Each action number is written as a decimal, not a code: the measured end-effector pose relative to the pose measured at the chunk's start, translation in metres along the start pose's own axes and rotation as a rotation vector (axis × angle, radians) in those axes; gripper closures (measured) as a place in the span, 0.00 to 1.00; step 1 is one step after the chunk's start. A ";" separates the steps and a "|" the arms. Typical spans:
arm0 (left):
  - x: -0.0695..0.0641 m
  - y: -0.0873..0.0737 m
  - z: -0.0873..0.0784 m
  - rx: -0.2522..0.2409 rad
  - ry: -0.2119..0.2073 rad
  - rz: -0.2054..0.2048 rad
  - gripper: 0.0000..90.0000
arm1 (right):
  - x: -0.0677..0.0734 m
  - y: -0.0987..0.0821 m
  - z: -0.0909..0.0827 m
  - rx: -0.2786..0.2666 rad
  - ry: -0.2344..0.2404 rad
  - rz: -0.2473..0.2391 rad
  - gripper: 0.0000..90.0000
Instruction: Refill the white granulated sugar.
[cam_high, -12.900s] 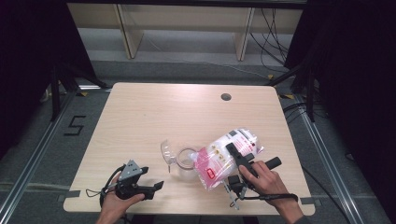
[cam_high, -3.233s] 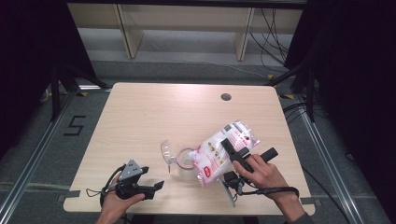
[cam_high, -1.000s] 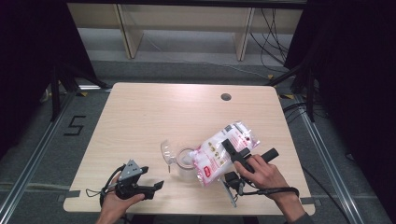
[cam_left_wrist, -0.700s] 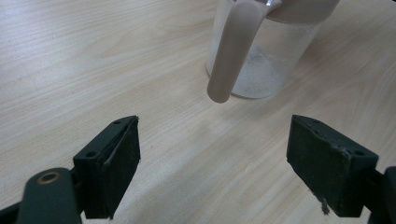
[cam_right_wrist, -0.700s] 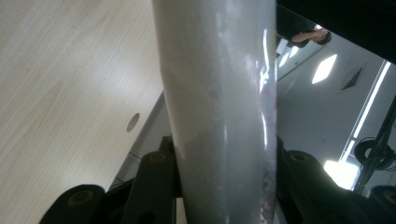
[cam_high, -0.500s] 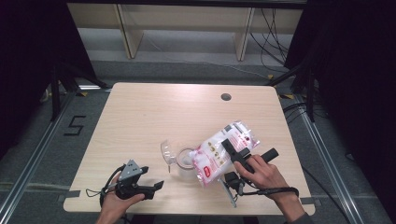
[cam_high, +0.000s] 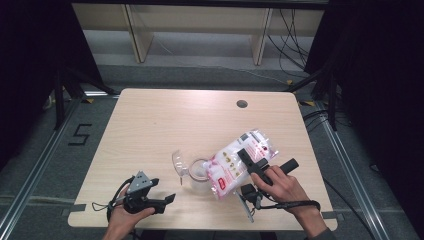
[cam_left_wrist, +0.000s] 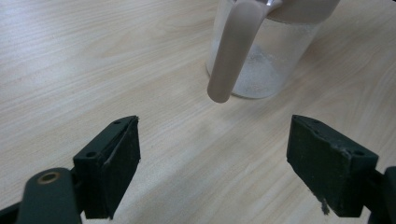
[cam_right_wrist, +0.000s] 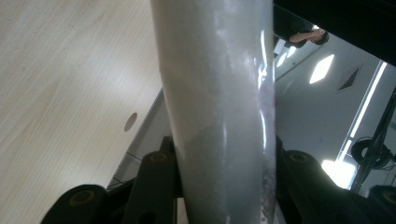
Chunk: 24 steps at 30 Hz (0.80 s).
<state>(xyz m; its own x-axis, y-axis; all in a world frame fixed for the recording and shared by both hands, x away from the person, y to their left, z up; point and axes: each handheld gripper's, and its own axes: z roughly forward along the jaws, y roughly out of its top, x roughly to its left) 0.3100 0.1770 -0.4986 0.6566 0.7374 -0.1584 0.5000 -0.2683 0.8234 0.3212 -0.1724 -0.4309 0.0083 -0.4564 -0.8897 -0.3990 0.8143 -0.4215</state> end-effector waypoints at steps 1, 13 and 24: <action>0.000 0.000 0.000 0.003 0.001 0.004 0.19 | -0.001 0.000 -0.001 0.005 0.004 0.000 0.76; 0.001 0.000 0.000 0.003 0.002 0.005 0.19 | -0.007 0.001 -0.003 -0.008 0.017 -0.010 0.76; 0.001 0.000 0.000 0.007 0.002 0.010 0.19 | -0.010 -0.001 -0.003 -0.013 0.049 0.013 0.77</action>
<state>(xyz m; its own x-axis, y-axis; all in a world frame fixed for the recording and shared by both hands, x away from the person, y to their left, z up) 0.3103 0.1776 -0.4984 0.6602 0.7361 -0.1489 0.4974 -0.2800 0.8210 0.3189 -0.1697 -0.4211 -0.0419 -0.4631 -0.8853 -0.4105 0.8158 -0.4073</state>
